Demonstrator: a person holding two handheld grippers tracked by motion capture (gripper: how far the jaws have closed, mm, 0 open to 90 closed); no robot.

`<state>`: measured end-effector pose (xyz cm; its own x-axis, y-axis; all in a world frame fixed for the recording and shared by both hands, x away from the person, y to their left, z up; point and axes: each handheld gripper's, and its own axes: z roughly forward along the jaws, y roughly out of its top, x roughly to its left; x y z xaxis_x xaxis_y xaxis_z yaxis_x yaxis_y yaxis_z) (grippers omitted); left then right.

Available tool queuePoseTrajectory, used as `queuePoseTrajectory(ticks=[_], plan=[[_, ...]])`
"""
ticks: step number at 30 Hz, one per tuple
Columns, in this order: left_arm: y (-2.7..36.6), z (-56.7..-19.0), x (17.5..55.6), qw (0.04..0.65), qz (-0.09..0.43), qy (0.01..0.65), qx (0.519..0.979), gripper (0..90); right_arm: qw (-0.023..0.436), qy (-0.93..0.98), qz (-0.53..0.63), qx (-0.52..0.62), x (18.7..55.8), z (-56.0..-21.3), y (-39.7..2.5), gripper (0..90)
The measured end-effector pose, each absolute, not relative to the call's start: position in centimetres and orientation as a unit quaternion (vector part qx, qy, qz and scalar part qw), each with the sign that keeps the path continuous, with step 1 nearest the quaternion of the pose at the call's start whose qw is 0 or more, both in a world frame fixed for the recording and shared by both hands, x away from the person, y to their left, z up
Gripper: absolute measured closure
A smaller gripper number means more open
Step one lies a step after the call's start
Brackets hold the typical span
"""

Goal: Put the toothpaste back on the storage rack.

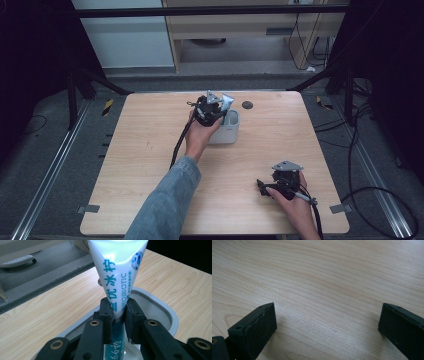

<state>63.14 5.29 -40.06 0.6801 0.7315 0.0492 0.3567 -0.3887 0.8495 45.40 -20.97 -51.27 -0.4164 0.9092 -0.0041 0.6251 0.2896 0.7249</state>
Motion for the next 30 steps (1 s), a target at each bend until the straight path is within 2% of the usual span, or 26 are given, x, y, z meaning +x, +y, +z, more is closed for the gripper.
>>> queuePoseTrajectory(ticks=[13,30], plan=[[5.2,-40.5,62.4,0.436,0.221,0.331,0.807,66.9,0.215,0.774,0.331,0.496,45.4,-51.3,-21.0,1.9],[5.8,-39.4,60.3,0.439,0.229,0.314,0.81,59.9,0.214,0.773,0.331,0.496,45.4,-51.3,-20.9,1.9]])
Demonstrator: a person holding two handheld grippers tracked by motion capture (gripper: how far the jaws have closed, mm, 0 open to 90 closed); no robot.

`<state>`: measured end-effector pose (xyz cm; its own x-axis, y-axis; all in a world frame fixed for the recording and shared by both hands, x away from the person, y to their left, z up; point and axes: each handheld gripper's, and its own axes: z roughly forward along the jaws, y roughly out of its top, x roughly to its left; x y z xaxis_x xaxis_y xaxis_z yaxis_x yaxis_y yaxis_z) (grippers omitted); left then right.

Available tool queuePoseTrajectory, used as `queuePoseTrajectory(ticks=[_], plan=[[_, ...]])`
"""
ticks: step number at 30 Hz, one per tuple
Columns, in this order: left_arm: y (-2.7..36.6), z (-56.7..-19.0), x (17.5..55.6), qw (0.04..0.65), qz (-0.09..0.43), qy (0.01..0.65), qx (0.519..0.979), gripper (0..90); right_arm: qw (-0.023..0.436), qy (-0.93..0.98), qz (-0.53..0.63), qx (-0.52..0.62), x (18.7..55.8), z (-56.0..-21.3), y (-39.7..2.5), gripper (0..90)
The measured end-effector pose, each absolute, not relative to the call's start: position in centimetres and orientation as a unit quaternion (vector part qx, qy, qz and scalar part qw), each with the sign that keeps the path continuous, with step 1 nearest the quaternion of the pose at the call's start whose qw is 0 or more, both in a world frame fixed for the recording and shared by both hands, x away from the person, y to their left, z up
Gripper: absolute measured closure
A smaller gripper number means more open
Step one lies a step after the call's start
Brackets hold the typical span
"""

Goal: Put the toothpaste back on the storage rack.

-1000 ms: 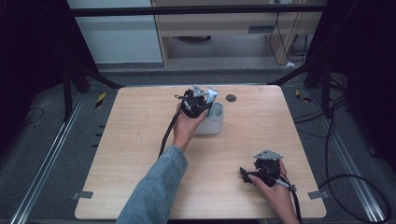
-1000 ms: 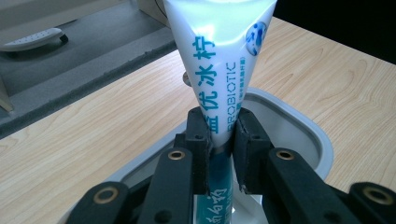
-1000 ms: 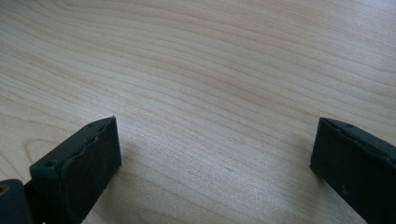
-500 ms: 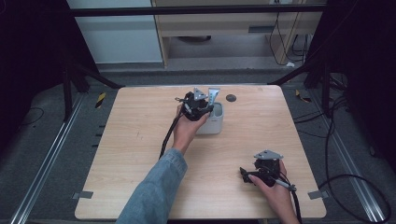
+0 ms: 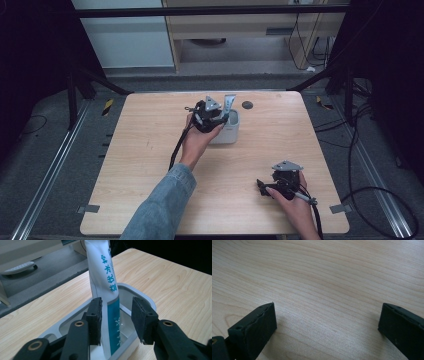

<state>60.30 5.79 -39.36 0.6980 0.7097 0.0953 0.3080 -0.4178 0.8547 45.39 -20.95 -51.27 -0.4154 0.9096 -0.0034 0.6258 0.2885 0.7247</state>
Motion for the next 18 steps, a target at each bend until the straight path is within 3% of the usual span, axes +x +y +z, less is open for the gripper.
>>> queuePoseTrajectory(ticks=[9,18], plan=[[5.9,-38.8,59.3,0.44,0.222,0.298,0.817,42.0,0.215,0.773,0.331,0.496,45.4,-51.3,-20.9,1.9],[5.8,-38.8,58.8,0.424,0.196,0.305,0.83,10.7,0.215,0.773,0.331,0.496,45.4,-51.3,-20.9,1.9]])
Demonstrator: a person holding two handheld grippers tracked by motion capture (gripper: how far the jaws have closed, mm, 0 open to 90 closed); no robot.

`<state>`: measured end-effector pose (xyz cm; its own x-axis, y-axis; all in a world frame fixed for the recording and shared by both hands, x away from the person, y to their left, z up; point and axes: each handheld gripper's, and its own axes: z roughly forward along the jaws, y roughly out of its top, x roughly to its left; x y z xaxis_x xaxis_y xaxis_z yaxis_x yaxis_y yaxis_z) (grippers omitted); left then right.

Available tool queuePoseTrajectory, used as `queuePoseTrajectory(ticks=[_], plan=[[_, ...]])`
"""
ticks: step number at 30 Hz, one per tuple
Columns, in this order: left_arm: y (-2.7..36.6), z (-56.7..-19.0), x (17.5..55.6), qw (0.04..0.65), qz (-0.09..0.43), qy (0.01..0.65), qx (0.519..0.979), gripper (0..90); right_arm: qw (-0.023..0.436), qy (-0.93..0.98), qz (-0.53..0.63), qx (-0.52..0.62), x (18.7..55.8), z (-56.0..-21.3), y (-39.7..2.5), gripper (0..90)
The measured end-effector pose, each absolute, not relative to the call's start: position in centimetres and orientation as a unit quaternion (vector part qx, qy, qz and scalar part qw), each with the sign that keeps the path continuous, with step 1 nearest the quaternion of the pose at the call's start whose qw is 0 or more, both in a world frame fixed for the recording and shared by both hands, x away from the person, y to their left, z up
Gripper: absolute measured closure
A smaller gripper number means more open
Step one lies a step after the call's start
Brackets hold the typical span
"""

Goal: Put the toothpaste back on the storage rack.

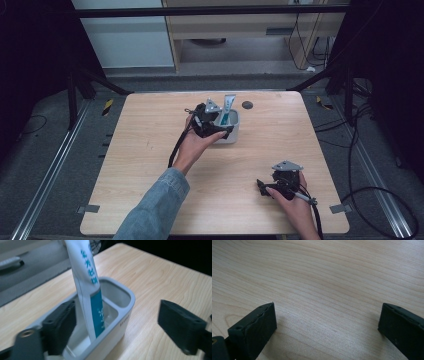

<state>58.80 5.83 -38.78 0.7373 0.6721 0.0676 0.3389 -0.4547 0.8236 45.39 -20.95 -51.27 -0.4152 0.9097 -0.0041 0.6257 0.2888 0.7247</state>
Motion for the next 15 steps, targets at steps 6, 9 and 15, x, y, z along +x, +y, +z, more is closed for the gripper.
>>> queuePoseTrajectory(ticks=[6,9,15], plan=[[6.6,-38.5,57.8,0.421,0.19,0.305,0.833,4.5,0.215,0.774,0.331,0.496,45.4,-51.3,-20.9,1.9],[7.2,-38.2,57.0,0.419,0.189,0.305,0.834,4.3,0.215,0.774,0.331,0.496,45.4,-51.3,-20.9,1.9],[8.9,-38.6,55.3,0.411,0.188,0.302,0.839,3.4,0.215,0.774,0.33,0.496,45.4,-51.3,-21.0,1.9]])
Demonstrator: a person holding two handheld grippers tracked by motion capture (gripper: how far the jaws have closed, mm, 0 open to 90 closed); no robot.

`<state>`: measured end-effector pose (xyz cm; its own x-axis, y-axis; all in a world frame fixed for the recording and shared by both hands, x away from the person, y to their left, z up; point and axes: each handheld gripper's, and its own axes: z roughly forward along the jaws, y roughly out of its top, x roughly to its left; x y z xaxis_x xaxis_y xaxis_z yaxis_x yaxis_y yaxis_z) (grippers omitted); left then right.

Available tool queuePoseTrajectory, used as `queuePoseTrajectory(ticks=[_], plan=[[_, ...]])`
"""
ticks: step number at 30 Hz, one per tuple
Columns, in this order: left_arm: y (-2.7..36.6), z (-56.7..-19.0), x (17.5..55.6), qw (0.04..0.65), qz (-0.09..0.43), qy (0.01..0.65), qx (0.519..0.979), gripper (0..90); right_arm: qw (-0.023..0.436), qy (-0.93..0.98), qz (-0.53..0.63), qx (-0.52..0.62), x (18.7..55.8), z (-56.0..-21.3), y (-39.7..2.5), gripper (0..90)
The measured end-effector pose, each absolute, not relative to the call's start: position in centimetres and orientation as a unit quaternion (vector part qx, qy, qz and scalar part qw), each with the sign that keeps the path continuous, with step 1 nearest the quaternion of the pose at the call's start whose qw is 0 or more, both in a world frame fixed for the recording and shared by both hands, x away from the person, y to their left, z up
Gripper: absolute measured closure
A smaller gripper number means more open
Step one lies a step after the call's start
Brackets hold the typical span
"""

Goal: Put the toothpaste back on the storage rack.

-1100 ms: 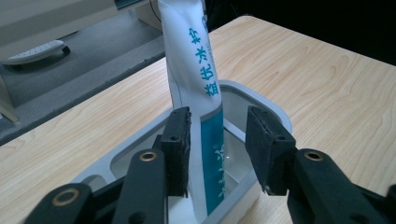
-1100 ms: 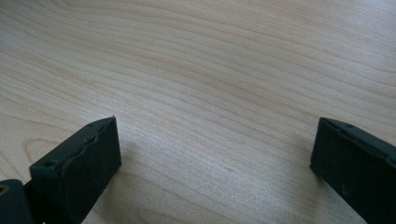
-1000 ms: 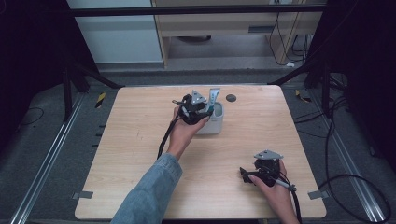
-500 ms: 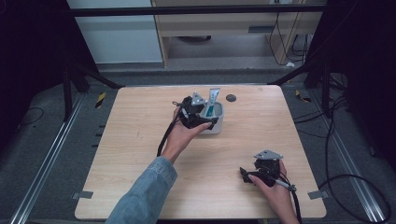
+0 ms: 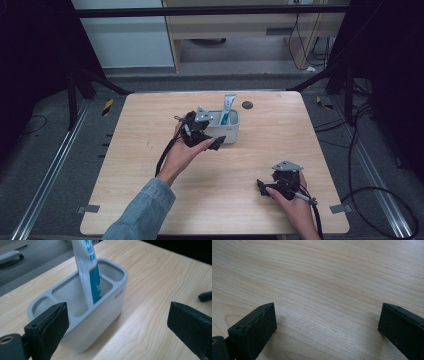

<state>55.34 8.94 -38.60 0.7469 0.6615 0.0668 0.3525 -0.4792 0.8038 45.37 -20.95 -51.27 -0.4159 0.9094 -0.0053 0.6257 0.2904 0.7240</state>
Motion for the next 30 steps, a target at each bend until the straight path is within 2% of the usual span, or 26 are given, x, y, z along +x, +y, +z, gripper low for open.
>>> queuePoseTrajectory(ticks=[6,18,21,30], plan=[[10.6,-39.5,54.0,0.393,0.193,0.301,0.847,3.3,0.215,0.775,0.33,0.494,45.3,-51.3,-20.9,1.9],[14.0,-41.2,51.6,0.396,0.21,0.309,0.839,4.2,0.215,0.775,0.33,0.495,45.3,-51.3,-20.9,1.9],[15.0,-41.4,51.3,0.411,0.196,0.322,0.83,4.7,0.215,0.774,0.331,0.495,45.3,-51.3,-20.9,1.9],[17.7,-43.3,50.9,0.384,0.218,0.352,0.826,5.3,0.215,0.774,0.331,0.495,45.3,-51.3,-20.9,1.9]])
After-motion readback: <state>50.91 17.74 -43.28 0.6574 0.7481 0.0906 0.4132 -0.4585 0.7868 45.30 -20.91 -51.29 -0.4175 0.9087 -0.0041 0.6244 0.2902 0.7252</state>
